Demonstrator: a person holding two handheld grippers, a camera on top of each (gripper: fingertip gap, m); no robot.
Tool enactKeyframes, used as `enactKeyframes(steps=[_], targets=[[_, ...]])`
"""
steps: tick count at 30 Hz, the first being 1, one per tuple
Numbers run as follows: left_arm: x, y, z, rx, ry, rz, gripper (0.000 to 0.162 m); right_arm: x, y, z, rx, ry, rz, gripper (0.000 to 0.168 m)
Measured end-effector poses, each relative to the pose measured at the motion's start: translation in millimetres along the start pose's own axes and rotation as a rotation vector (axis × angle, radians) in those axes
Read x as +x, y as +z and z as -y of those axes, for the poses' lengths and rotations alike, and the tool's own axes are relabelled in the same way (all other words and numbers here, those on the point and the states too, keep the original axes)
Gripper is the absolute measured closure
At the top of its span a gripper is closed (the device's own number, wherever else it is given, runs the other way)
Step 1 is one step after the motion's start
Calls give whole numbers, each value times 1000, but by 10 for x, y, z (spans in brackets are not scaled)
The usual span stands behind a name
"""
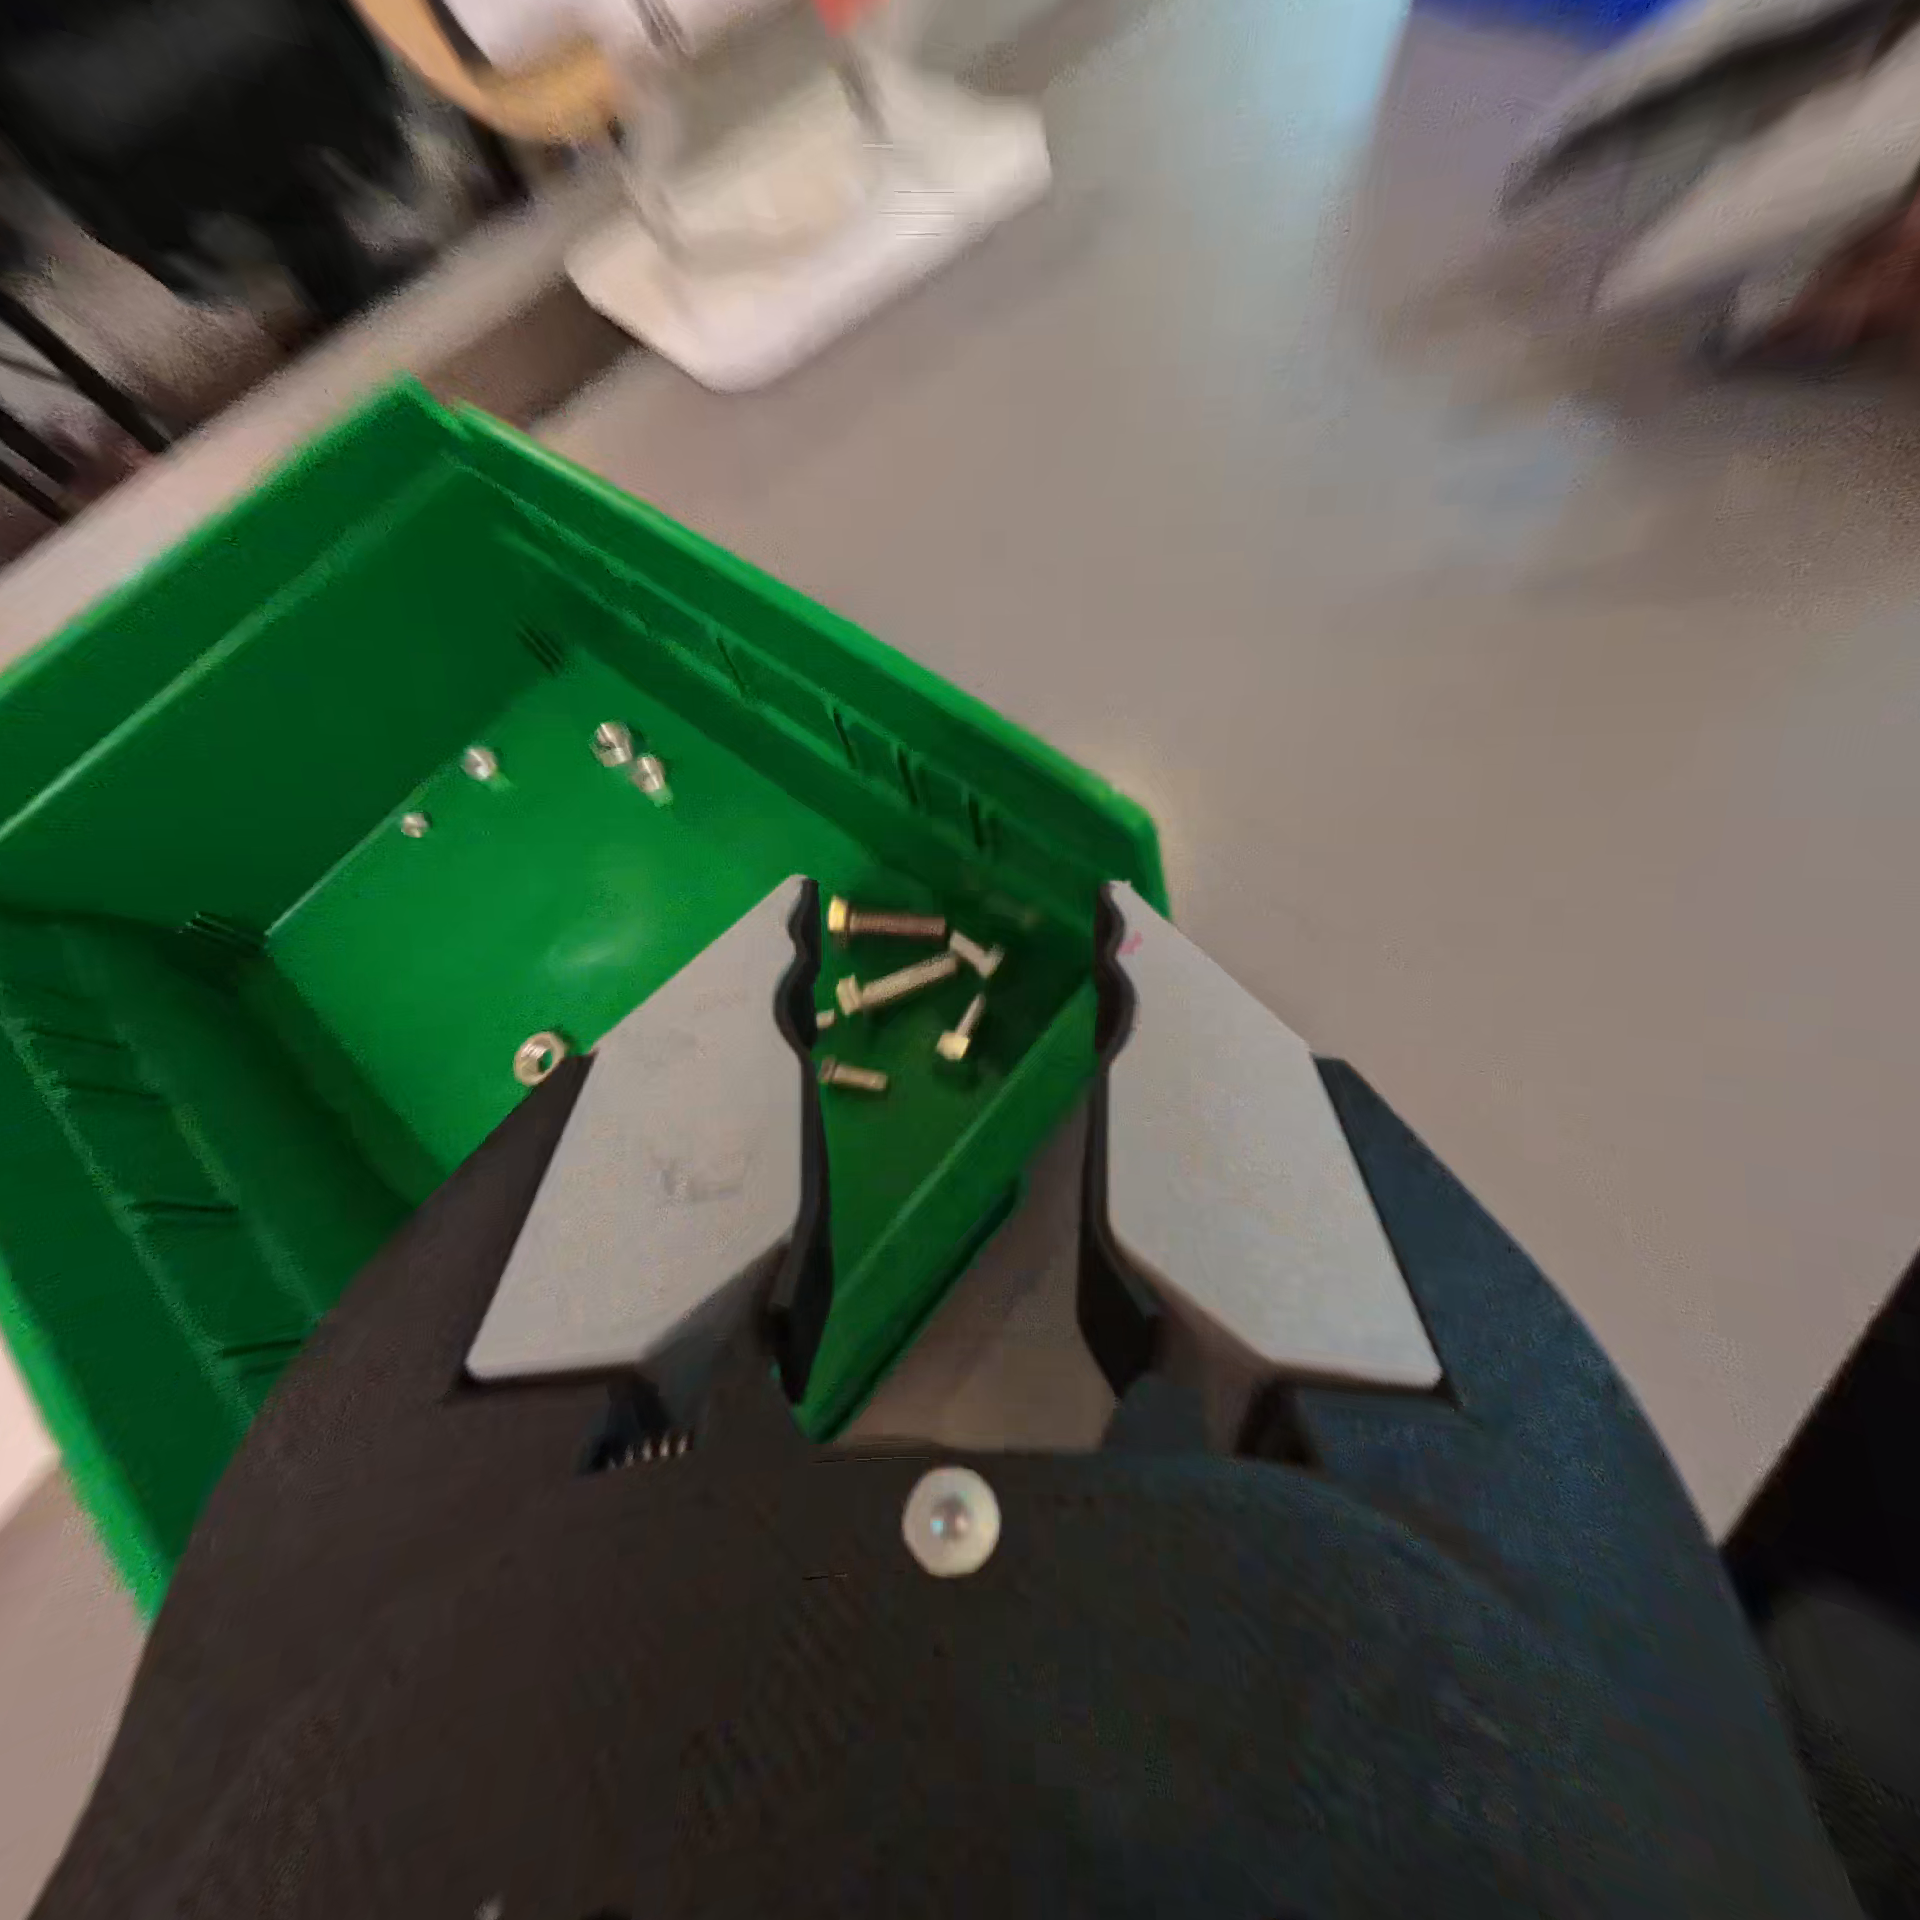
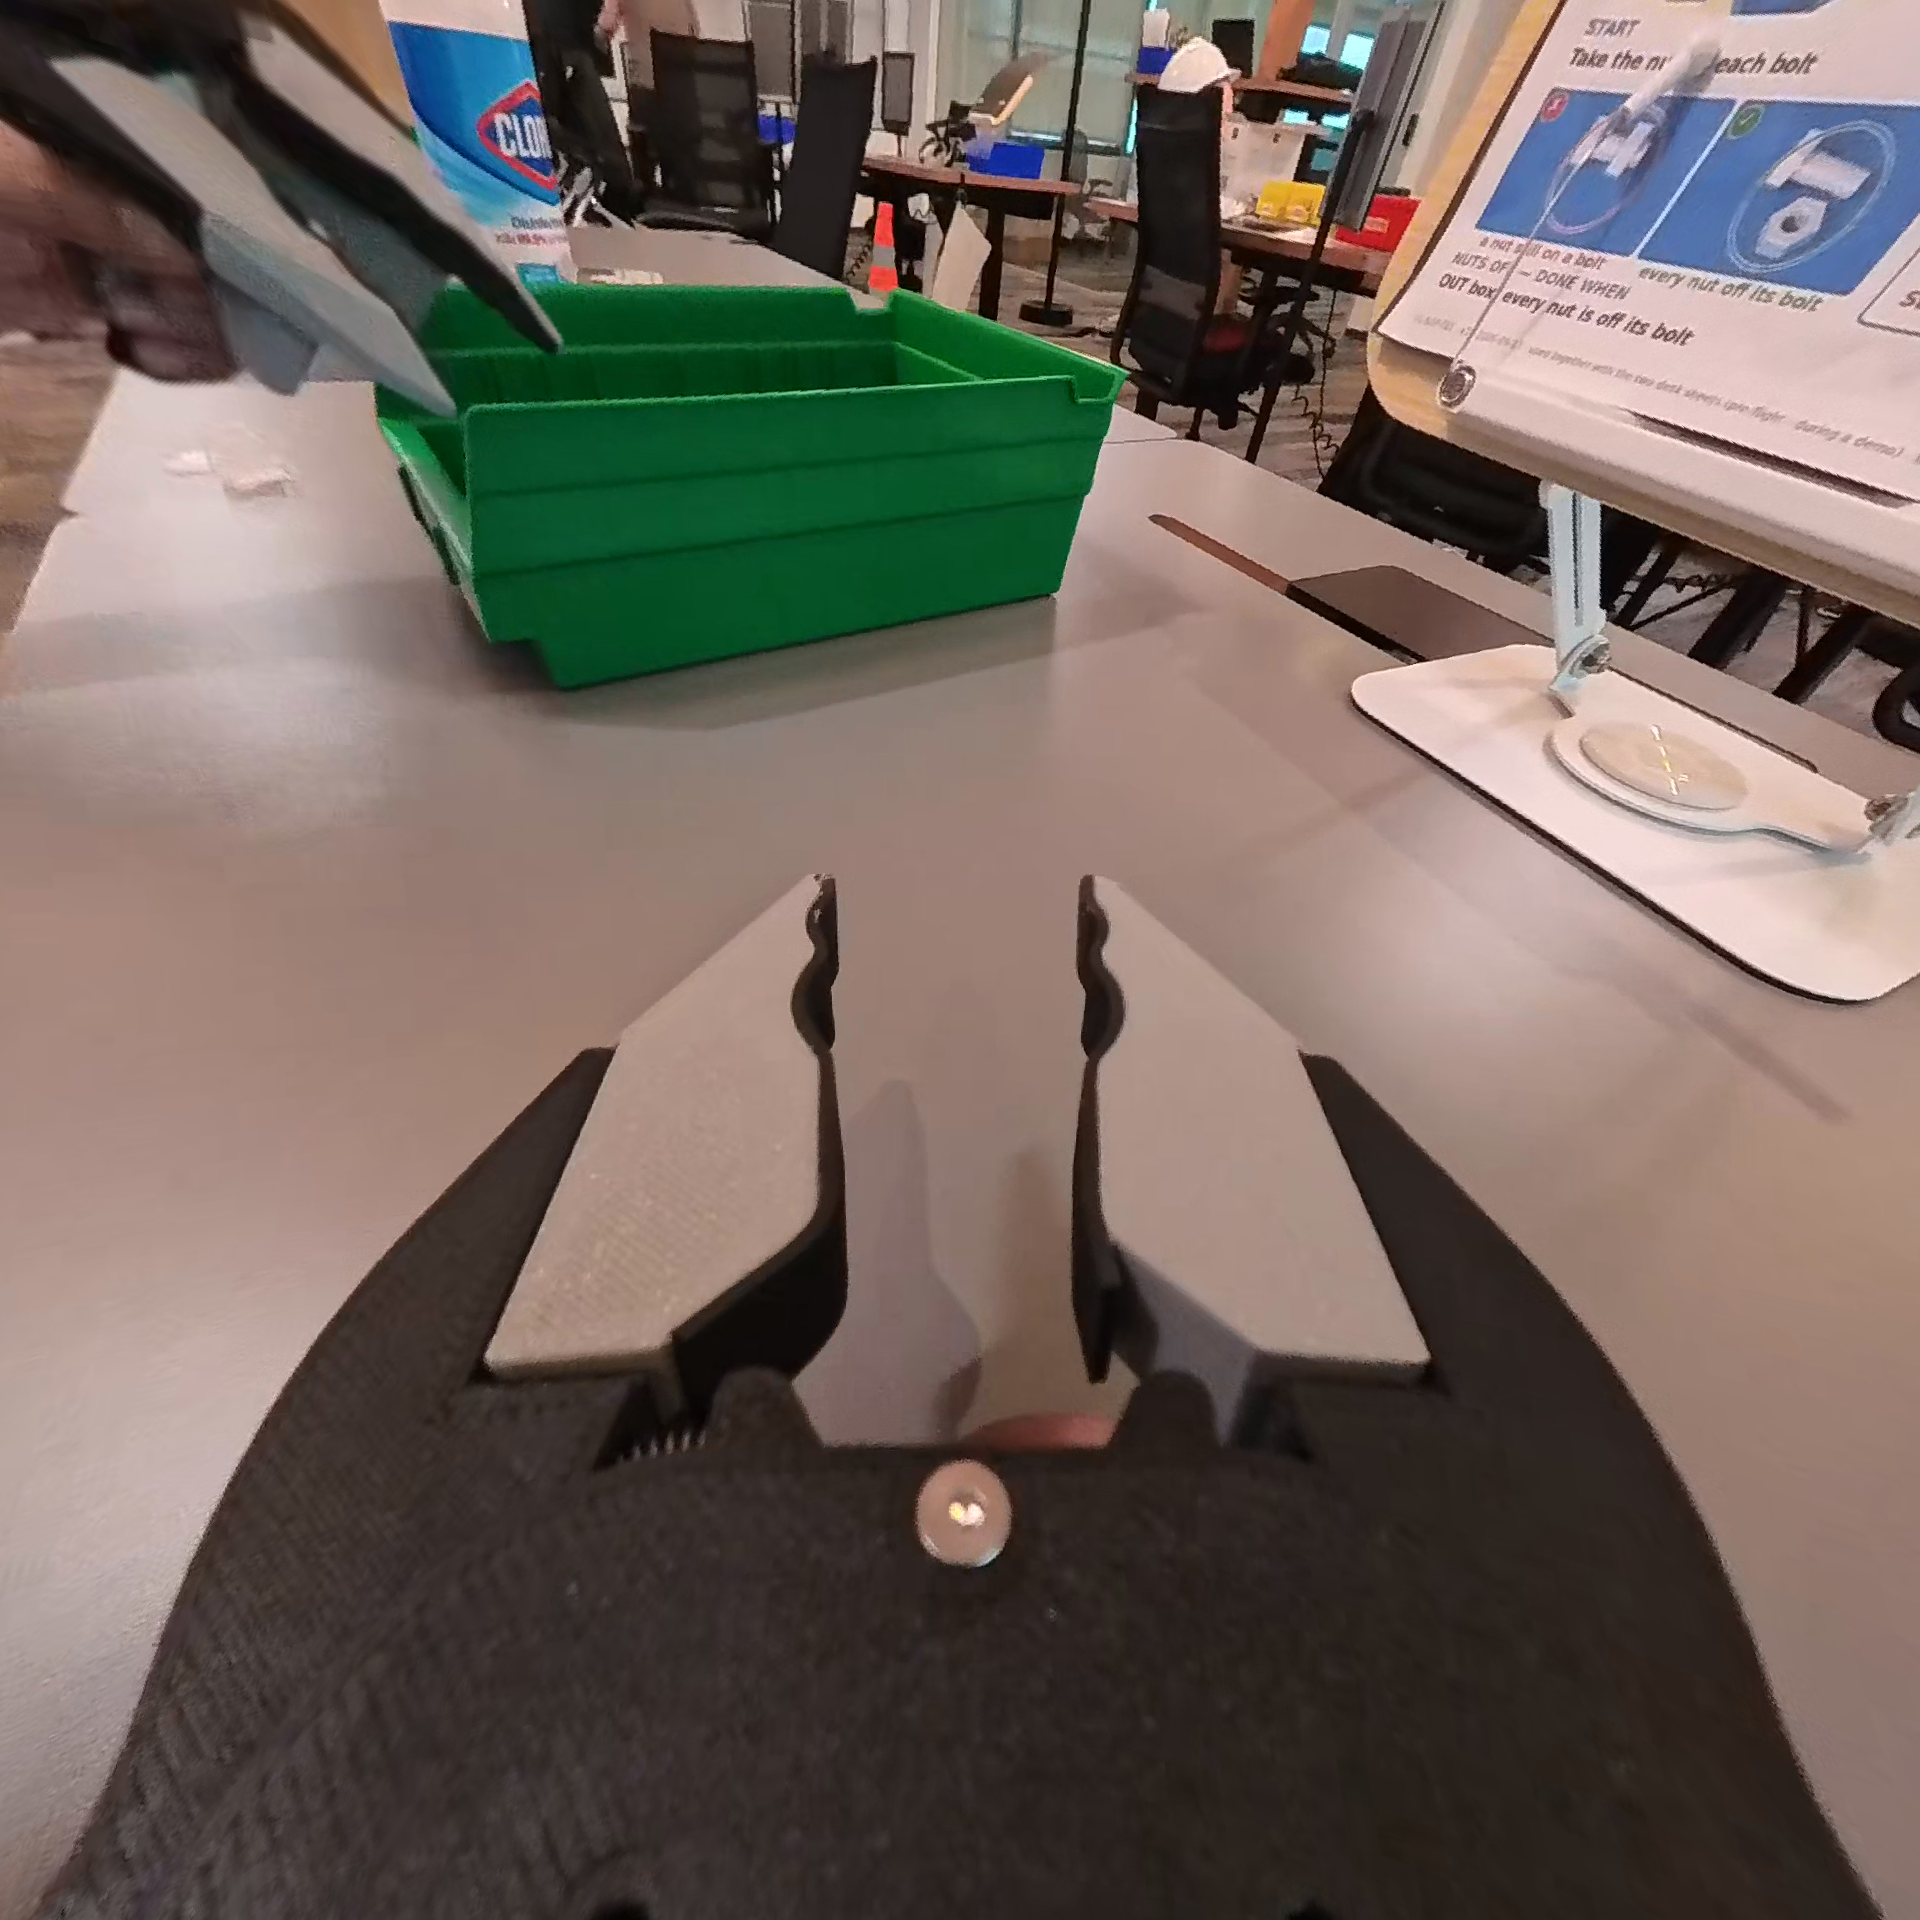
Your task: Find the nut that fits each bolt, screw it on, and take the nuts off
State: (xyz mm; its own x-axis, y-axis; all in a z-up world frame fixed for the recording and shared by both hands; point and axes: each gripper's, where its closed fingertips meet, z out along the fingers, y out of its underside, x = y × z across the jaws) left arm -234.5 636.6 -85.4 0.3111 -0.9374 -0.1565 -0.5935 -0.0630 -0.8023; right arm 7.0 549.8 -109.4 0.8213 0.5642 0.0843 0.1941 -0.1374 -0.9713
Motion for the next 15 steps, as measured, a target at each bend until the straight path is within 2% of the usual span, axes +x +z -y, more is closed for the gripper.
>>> enactKeyframes(steps=[3, 5, 6, 11, 12, 15], targets=[[-196, 179, -229, -313, 270, -8, 111, -33, 20, -20, -18, -7, 17, 125], [-218, 306, -388, -427, 394, -82, 123, -46, 27, -24, -21, -6, 24, 125], [-189, 362, -455, -461, 412, -141, 130, -49, 27, -24, -22, -5, 27, 125], [-83, 544, -765, -608, 455, -335, 135, -27, 25, -24, -20, 32, 40, 125], [-95, 579, -754, -596, 480, -338, 138, -21, 24, -23, -19, 44, 45, 125], [-130, 641, -792, -637, 497, -359, 133, -8, 14, -11, -9, 86, 69, 126]])
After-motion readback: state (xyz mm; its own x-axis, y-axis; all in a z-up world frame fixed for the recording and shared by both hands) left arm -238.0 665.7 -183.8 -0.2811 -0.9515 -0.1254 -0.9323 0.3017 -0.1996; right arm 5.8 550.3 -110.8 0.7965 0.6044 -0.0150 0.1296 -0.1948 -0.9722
